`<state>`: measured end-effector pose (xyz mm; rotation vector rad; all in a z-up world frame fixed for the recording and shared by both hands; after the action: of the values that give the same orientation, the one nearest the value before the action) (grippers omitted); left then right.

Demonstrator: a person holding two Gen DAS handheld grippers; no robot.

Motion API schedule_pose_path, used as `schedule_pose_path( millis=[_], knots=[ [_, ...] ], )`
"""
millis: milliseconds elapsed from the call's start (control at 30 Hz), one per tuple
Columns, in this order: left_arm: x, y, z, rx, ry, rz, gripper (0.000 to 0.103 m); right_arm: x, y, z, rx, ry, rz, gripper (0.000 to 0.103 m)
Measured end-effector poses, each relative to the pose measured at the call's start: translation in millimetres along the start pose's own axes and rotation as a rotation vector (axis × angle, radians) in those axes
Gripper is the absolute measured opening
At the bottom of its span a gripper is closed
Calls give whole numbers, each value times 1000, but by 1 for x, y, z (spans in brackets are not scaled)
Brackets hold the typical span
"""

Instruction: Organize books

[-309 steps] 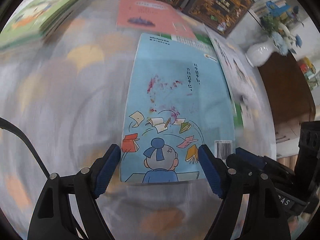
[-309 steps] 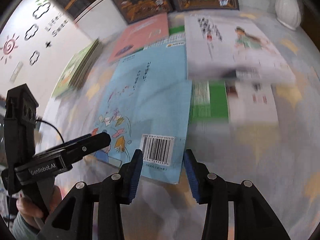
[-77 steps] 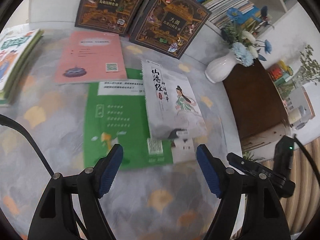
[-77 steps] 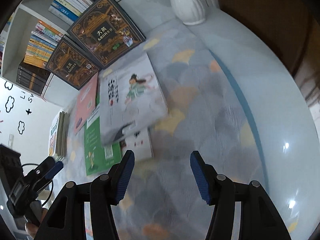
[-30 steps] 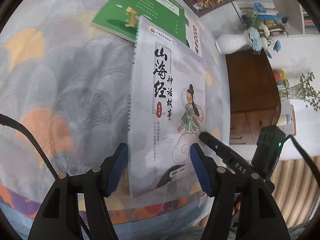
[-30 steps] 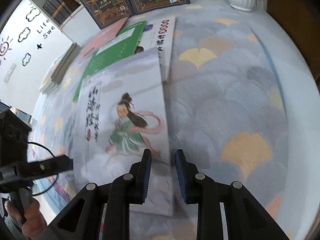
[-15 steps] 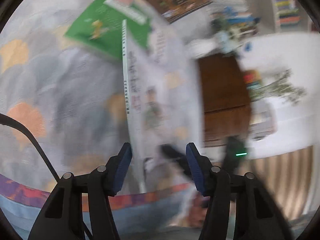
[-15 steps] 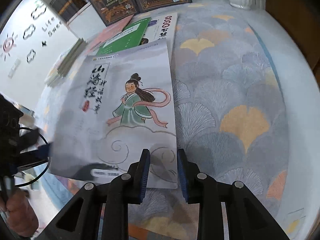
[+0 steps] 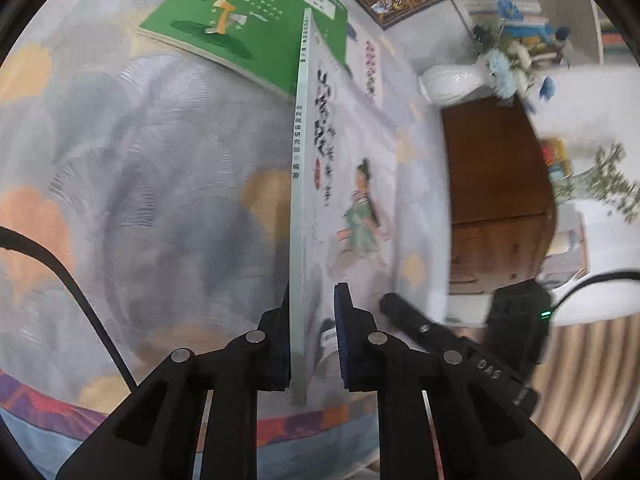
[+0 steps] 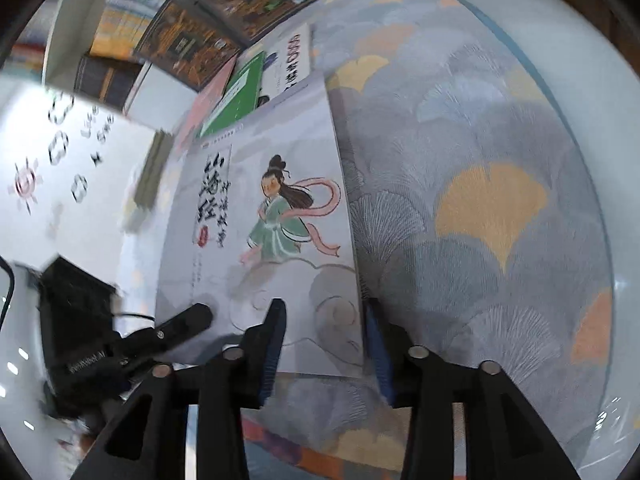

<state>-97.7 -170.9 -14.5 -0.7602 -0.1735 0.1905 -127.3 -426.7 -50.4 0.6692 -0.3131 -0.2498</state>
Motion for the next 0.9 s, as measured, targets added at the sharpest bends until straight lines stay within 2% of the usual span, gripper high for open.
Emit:
schedule_pose_path(
  millis=[67, 100, 167, 200, 333, 500, 600, 633, 667, 700, 733, 833, 900],
  knots=[
    [6, -1, 6, -72, -3, 48, 12, 2, -5, 2, 30, 24, -40, 41],
    [12, 1, 10, -146, 6, 104, 12, 2, -9, 4, 57, 46, -71, 42],
    [20, 2, 10, -256, 26, 193, 12, 3, -18, 7, 128, 64, -149, 54],
    [25, 2, 10, -291, 32, 214, 12, 4, -26, 9, 171, 65, -199, 55],
    [33, -2, 2, -366, 64, 290, 12, 6, -37, 11, 257, 83, -270, 55],
    [30, 4, 2, -396, 94, 342, 12, 13, -37, -6, 393, 97, -355, 55],
    [28, 12, -2, -380, 124, 353, 12, 17, -36, -18, 432, 99, -406, 54],
    [26, 16, -1, -374, 125, 358, 12, 18, -33, -15, 429, 82, -392, 51],
    [25, 19, -1, -358, 119, 354, 12, 19, -30, -12, 400, 74, -362, 40],
    [26, 19, 1, -324, 113, 332, 12, 20, -26, -8, 362, 61, -325, 36],
    [27, 19, 2, -290, 108, 310, 12, 21, -23, -5, 339, 50, -297, 27],
    [26, 10, 5, -141, 92, 177, 12, 20, -5, 7, 235, 7, -181, 25],
    [23, -6, 8, 0, 69, 30, 12, 19, 15, 15, 125, -23, -54, 24]
  ],
)
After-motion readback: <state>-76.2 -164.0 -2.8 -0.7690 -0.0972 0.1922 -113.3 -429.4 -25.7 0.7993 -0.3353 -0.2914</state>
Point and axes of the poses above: each gripper's, at about its wrist camera, not at the fingertips, and z roughly against the way its jaws point, y to its left, x to its top, the point moved 1 cm from there along -z, roughly the way its jaws point, and after that the axes turned 3 degrees about x, right-handed, at the moved point
